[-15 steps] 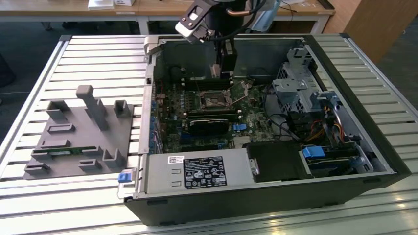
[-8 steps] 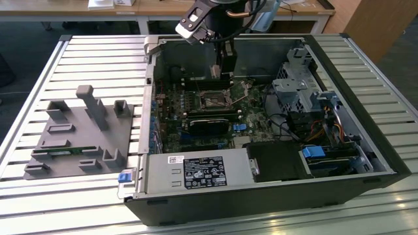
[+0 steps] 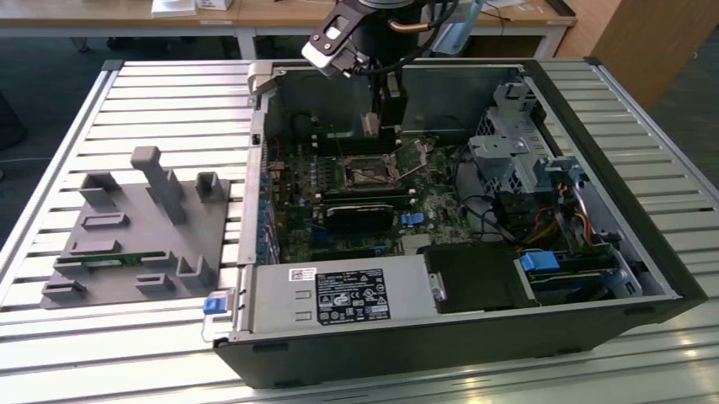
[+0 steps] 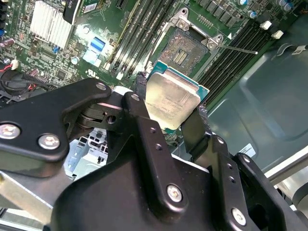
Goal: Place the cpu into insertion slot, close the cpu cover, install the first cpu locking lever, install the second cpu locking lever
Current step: 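Place the cpu into insertion slot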
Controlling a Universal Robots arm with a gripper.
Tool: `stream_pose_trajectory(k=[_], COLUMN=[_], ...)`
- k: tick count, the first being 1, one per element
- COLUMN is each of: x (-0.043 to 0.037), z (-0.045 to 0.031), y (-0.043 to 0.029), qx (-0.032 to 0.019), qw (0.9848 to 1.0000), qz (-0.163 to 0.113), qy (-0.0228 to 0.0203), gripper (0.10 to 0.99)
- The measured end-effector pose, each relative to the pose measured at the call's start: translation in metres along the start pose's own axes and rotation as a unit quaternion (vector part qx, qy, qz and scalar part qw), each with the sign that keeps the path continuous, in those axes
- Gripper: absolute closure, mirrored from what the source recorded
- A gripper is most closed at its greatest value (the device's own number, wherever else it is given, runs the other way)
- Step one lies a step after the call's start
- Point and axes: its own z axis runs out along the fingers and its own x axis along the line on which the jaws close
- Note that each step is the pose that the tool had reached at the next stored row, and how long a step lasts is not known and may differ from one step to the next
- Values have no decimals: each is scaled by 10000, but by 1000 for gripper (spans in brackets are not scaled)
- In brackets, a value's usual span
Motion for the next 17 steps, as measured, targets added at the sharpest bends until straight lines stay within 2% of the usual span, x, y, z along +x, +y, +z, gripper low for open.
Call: stream_pose_trajectory(k=[17], x=[-1], z=[36], y=[-3], qx=[0], qw=[10000], qz=[0], qy=[0], gripper=[545])
